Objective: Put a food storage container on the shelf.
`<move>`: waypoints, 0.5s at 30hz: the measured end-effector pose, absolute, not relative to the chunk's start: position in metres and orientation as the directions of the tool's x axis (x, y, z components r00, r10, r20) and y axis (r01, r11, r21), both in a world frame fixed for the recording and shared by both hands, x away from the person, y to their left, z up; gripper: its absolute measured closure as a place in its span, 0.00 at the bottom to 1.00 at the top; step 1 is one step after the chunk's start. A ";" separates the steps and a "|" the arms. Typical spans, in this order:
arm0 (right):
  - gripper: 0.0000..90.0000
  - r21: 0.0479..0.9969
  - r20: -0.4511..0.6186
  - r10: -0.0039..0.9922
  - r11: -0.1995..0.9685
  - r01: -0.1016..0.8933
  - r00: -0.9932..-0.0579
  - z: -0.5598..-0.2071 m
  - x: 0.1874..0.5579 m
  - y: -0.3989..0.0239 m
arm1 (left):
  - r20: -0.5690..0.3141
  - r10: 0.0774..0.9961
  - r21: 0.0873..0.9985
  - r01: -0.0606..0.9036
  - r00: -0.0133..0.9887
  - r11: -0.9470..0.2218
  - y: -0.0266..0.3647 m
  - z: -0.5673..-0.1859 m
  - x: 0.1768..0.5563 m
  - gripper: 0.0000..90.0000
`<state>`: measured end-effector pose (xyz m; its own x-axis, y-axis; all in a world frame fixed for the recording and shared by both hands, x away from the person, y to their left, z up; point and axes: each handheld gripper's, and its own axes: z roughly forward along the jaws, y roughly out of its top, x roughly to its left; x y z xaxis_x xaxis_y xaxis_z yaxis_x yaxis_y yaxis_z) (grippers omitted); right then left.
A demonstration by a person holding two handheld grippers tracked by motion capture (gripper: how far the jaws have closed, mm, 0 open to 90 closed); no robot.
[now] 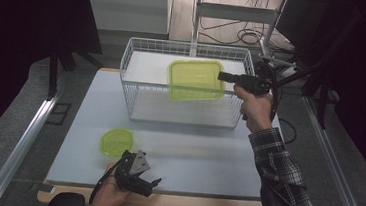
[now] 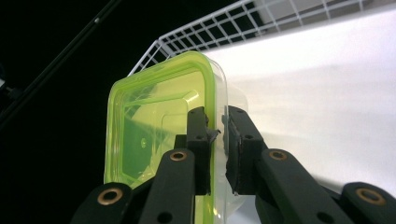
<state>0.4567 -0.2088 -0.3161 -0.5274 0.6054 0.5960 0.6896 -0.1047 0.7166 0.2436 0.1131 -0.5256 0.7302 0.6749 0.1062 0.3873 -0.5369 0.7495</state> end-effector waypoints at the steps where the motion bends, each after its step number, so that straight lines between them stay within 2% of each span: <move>1: 0.89 0.718 0.594 0.609 -0.105 0.688 -0.527 -0.315 0.459 -0.207 | 0.109 0.674 0.749 0.386 0.730 -0.538 0.113 -0.525 0.244 0.05; 15: 0.89 0.725 0.574 0.673 -0.154 0.671 -0.465 -0.308 0.491 -0.186 | 0.110 0.673 0.750 0.384 0.731 -0.539 0.114 -0.525 0.243 0.05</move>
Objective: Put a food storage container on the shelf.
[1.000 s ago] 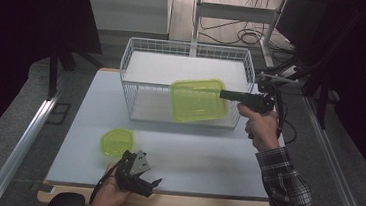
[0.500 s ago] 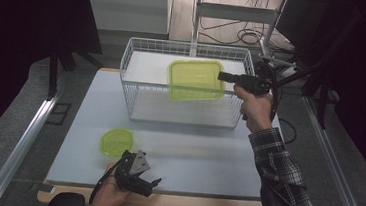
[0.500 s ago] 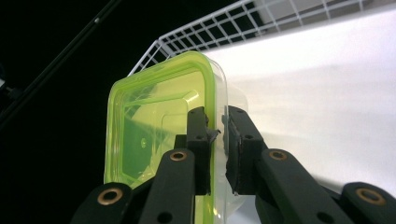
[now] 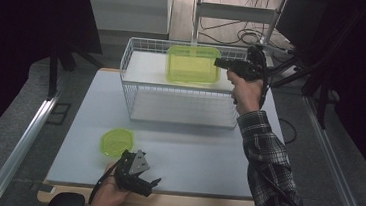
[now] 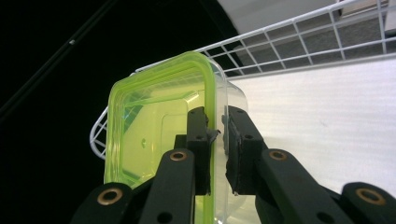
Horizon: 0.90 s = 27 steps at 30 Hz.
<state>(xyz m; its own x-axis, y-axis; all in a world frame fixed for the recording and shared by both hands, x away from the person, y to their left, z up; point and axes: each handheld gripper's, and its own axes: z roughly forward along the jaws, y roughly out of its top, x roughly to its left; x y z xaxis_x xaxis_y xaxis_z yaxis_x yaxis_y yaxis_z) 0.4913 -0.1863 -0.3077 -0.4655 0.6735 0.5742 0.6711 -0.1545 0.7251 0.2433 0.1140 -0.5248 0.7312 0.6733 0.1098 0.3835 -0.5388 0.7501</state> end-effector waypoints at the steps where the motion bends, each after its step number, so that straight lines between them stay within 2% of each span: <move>1: 0.89 0.725 0.574 0.673 -0.154 0.671 -0.465 -0.308 0.491 -0.186 | 0.110 0.673 0.750 0.384 0.731 -0.539 0.114 -0.525 0.243 0.05; 11: 0.89 0.729 0.558 0.704 -0.163 0.665 -0.439 -0.311 0.504 -0.180 | 0.112 0.671 0.749 0.381 0.733 -0.541 0.114 -0.525 0.243 0.05; 27: 0.79 0.774 0.398 0.805 -0.037 0.632 -0.440 -0.313 0.514 -0.167 | 0.118 0.668 0.740 0.383 0.735 -0.552 0.113 -0.526 0.243 0.05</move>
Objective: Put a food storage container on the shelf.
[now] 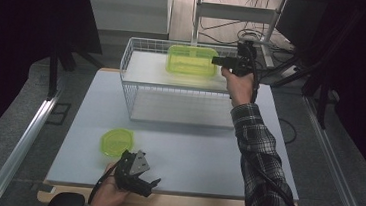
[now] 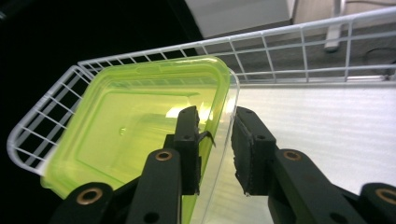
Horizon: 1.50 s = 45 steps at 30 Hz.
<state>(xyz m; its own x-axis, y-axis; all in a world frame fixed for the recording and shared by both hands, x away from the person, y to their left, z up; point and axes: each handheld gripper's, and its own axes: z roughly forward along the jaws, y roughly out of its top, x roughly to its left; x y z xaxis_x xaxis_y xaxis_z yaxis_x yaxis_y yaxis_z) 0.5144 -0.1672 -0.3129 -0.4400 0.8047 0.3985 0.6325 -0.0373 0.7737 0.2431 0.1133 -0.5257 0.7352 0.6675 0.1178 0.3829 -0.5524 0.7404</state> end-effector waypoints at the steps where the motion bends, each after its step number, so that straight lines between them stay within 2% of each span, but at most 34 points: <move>1: 0.78 0.774 0.399 0.803 -0.035 0.633 -0.443 -0.313 0.515 -0.167 | 0.120 0.667 0.740 0.382 0.735 -0.554 0.113 -0.526 0.243 0.05; 6: 0.69 0.769 0.384 0.807 -0.011 0.639 -0.449 -0.317 0.520 -0.164 | 0.123 0.665 0.737 0.381 0.737 -0.558 0.113 -0.526 0.243 0.05; 8: 0.65 0.790 0.322 0.831 0.029 0.613 -0.454 -0.316 0.520 -0.162 | 0.123 0.665 0.736 0.381 0.737 -0.559 0.113 -0.526 0.243 0.05; 13: 0.63 0.798 0.294 0.838 0.051 0.601 -0.461 -0.314 0.519 -0.161 | 0.125 0.665 0.736 0.381 0.736 -0.560 0.113 -0.526 0.243 0.05; 15: 0.59 0.811 0.274 0.839 0.062 0.582 -0.470 -0.313 0.516 -0.161 | 0.123 0.667 0.737 0.382 0.735 -0.558 0.113 -0.526 0.243 0.05; 25: 0.43 0.828 0.247 0.789 0.131 0.546 -0.563 -0.308 0.496 -0.169 | 0.065 0.680 0.755 0.410 0.730 -0.512 0.118 -0.523 0.245 0.05; 35: 0.26 0.846 0.201 0.746 0.194 0.496 -0.634 -0.309 0.470 -0.176 | 0.044 0.680 0.758 0.419 0.732 -0.500 0.119 -0.523 0.246 0.04; 45: 0.14 0.851 0.158 0.719 0.248 0.462 -0.677 -0.315 0.448 -0.177 | 0.052 0.679 0.759 0.413 0.733 -0.504 0.119 -0.524 0.246 0.03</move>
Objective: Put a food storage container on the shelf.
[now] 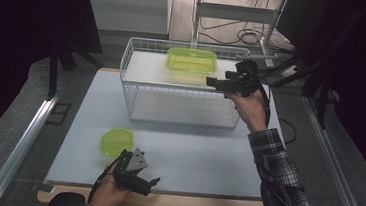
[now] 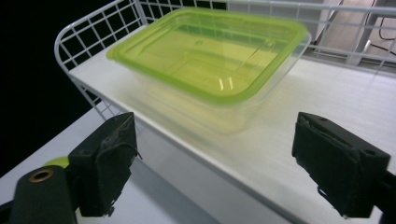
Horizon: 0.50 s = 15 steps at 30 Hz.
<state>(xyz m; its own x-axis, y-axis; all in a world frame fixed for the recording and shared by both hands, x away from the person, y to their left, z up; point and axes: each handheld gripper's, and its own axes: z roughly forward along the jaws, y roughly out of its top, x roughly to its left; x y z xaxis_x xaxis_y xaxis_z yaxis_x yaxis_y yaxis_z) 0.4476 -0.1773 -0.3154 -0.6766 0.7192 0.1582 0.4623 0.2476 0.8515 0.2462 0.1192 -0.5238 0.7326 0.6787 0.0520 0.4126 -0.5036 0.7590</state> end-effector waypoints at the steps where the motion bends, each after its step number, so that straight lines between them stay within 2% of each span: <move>1: 0.13 0.852 0.154 0.718 0.252 0.459 -0.679 -0.317 0.446 -0.178 | 0.054 0.679 0.761 0.411 0.732 -0.503 0.119 -0.524 0.246 0.03; 15: 0.05 0.849 0.097 0.691 0.318 0.422 -0.716 -0.336 0.414 -0.187 | 0.066 0.677 0.766 0.397 0.733 -0.505 0.120 -0.524 0.247 0.02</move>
<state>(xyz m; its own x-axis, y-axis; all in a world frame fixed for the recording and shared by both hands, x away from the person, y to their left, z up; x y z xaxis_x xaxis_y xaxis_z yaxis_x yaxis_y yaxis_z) 0.4140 -0.1869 -0.3358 -0.7164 0.6909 0.0974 0.4221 0.3180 0.8489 0.2468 0.1203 -0.5241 0.7334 0.6767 0.0657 0.3973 -0.5049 0.7663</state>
